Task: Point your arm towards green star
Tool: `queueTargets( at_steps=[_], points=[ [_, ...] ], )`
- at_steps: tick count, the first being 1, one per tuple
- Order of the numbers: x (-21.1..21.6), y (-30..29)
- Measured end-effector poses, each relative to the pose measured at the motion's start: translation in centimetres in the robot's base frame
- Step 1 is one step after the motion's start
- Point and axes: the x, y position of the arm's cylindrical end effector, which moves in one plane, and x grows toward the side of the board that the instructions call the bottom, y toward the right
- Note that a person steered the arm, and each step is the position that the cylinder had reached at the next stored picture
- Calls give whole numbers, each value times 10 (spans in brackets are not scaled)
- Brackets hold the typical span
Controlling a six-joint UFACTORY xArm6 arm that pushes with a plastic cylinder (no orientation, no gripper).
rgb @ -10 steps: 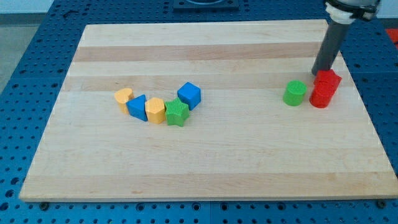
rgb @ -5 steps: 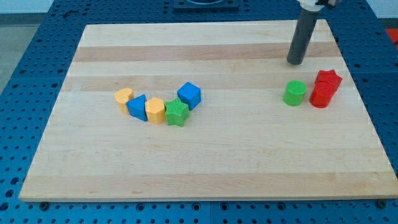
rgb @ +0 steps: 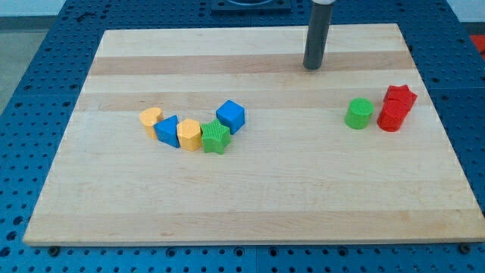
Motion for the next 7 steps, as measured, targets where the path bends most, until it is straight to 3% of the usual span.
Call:
queueTargets(
  at_steps=[4,6,7],
  points=[
    [2,-42],
    [64,-46],
    [71,-46]
  ],
)
